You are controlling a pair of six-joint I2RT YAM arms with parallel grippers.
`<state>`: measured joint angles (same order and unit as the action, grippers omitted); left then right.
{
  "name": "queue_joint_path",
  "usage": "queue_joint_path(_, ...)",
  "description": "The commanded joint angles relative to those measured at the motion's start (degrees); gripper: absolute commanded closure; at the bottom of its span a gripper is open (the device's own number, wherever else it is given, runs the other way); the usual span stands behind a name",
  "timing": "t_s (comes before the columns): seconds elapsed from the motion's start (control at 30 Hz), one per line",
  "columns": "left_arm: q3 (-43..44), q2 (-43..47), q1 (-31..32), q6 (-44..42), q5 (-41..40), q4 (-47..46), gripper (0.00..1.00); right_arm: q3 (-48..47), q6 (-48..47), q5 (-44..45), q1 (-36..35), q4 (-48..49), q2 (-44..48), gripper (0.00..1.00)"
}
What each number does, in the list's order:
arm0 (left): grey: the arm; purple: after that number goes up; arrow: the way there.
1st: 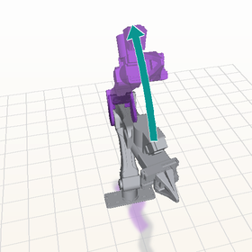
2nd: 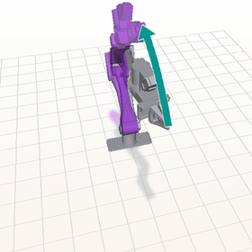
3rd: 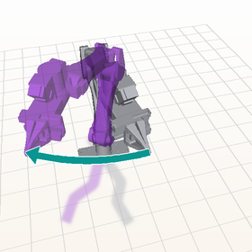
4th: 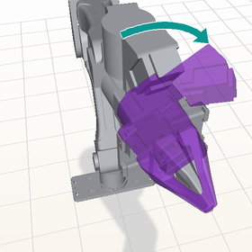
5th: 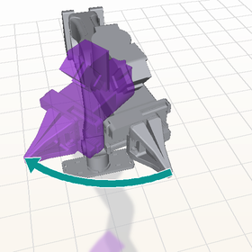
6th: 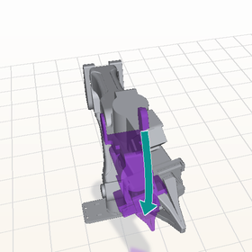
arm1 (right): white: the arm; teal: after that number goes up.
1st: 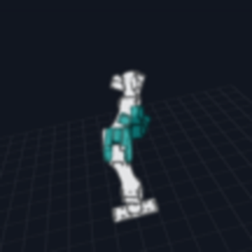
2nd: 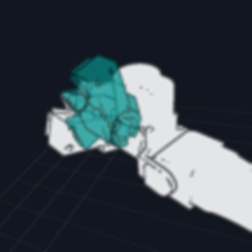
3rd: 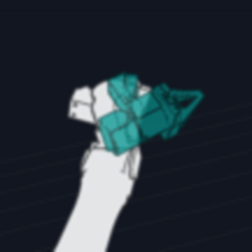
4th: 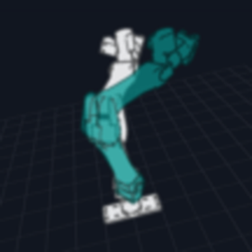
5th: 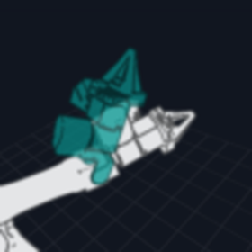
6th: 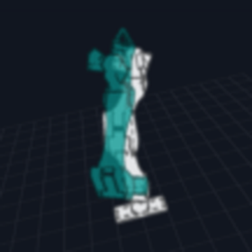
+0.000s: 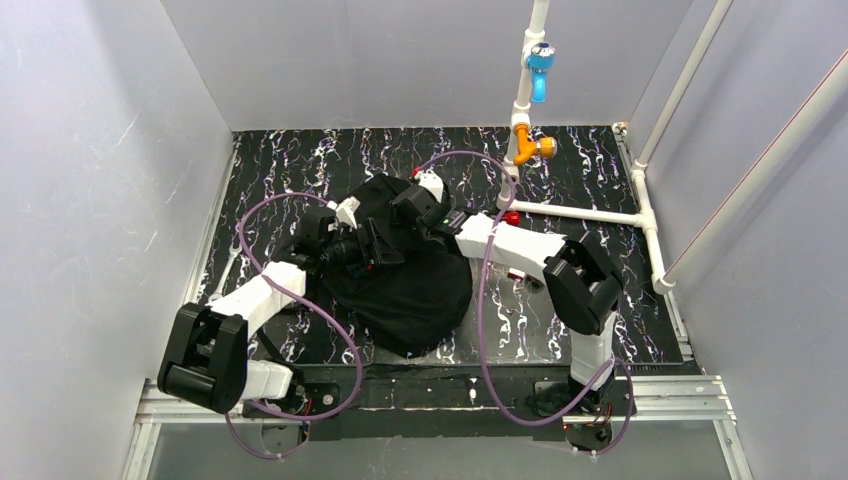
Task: Pack the student bag
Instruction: Unzip the student bag at the center of the board.
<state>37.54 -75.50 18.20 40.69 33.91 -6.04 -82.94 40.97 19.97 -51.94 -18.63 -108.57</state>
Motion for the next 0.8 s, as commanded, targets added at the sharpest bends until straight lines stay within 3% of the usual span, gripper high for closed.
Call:
queue_joint_path(0.0, -1.04, 2.73, 0.71, -2.04, 1.7, 6.53, 0.36, 2.4, 1.87, 8.23, -3.41, -4.87, 0.76, 0.09)
queue_joint_path(0.13, 0.66, 5.74, 0.65, -4.45, 0.39, 12.24, 0.32, 16.06, 2.48, 5.64, -3.6, 7.16, 9.98, 0.42)
queue_joint_path(0.23, 4.01, 8.56, 0.62, -9.26, -2.79, 18.97, 0.3, 23.0, 2.12, 3.69, -3.44, 15.95, 13.79, 0.52)
queue_joint_path(0.4, 14.44, 9.22, 0.66, -17.7, -7.85, 28.77, 0.27, 27.28, 1.89, 0.61, -3.43, 21.77, 14.99, 0.71)
queue_joint_path(0.5, 20.38, 5.62, 2.93, -25.07, -10.37, 32.05, 0.28, 30.16, 2.1, -2.17, -3.0, 27.69, 16.14, 0.72)
queue_joint_path(0.6, 24.97, 1.23, 8.19, -34.78, -21.37, 35.62, 0.28, 30.61, 2.66, -7.26, -0.87, 30.45, 15.76, 0.77)
queue_joint_path(0.67, 28.62, -1.62, 10.08, -37.89, -28.3, 38.71, 0.29, 30.65, 3.2, -10.3, 0.57, 31.54, 15.34, 0.82)
queue_joint_path(0.77, 33.34, -4.48, 12.16, -40.13, -29.71, 40.04, 0.28, 31.08, 3.8, -13.32, 2.29, 33.53, 15.13, 0.84)
